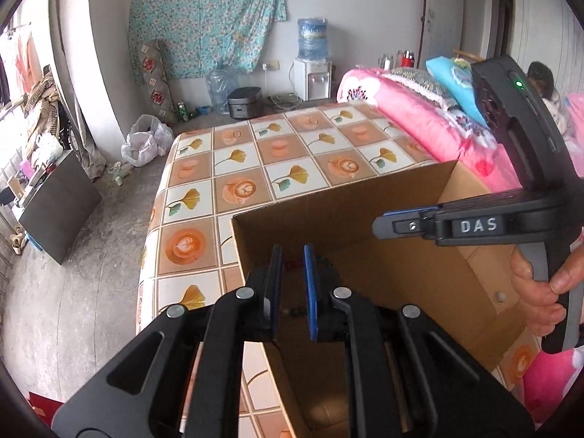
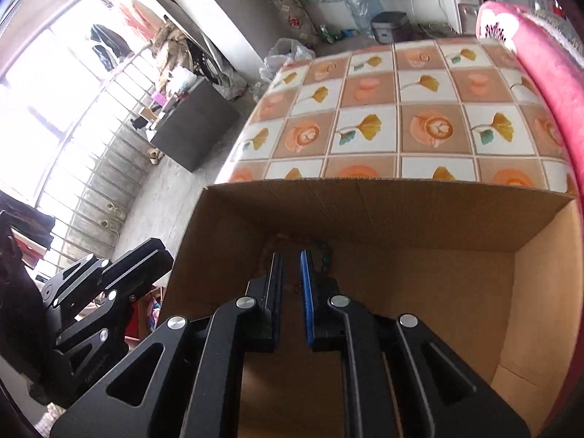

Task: Organize jewelry
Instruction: 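Lift the bead bracelet into the cardboard box and open the right gripper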

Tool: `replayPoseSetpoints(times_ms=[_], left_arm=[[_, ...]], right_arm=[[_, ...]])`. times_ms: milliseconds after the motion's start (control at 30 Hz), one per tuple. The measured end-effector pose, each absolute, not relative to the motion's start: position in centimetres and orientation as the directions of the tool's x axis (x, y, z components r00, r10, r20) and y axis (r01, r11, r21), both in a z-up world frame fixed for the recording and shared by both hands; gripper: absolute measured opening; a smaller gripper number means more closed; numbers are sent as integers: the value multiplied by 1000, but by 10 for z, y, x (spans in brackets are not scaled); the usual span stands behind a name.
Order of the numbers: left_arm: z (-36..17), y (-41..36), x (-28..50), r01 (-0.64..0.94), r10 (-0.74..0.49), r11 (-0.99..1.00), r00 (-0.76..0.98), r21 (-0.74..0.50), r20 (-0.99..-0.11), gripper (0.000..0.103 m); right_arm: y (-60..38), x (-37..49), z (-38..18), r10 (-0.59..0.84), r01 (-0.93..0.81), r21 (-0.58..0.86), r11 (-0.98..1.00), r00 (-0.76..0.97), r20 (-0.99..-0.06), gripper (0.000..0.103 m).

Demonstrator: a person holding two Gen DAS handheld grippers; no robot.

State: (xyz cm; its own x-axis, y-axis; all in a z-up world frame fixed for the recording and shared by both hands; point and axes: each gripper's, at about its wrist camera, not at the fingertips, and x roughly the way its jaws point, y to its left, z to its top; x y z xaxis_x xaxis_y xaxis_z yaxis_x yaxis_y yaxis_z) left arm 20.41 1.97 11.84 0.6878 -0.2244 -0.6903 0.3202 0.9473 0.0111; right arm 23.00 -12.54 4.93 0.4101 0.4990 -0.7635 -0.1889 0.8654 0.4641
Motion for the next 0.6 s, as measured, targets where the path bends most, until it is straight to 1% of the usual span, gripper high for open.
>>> replayPoseSetpoints(times_ms=[67,100,133,167,200,233,267,300,367,433,467,533,600], left_arm=[[130,31,178,320,-249,947,716,-11,-652,18],[135,36,163,322,-259,946,730,-16,-633,24],[139,40,146,320,-264,947,743,-19,-615,28],[141,45,129,317,-269,948,754,-26,-599,38],[141,49,113,320,-281,947,759,-39,-587,48],[140,53,97,322,-291,945,760,-53,-580,52],[136,57,82,319,-296,946,759,-64,-580,57],[130,59,69,315,-296,946,754,-72,-586,61],[111,59,48,294,-265,954,739,-58,-619,65],[84,53,34,283,-238,958,708,-42,-665,67],[68,48,30,283,-224,959,682,-31,-697,68],[37,38,25,271,-173,962,639,9,-750,68],[10,27,23,269,-118,961,610,64,-784,68]], right_arm=[[-136,201,79,504,-249,440,863,485,-715,11],[-142,184,94,504,-275,423,863,525,-686,11],[-149,167,106,504,-299,407,863,559,-658,12],[-156,147,118,506,-321,392,862,589,-631,19],[-164,127,127,508,-334,384,861,614,-604,29],[-172,107,133,509,-346,375,860,636,-580,35],[-178,90,136,505,-351,365,862,652,-566,44],[-183,74,136,499,-354,354,866,661,-560,48],[-187,48,124,507,-375,341,862,646,-571,49],[-183,29,102,533,-399,354,846,606,-591,52],[-177,22,87,550,-410,370,834,569,-611,54],[-161,13,54,561,-417,385,823,491,-667,54],[-143,11,21,530,-408,367,836,428,-732,54]])
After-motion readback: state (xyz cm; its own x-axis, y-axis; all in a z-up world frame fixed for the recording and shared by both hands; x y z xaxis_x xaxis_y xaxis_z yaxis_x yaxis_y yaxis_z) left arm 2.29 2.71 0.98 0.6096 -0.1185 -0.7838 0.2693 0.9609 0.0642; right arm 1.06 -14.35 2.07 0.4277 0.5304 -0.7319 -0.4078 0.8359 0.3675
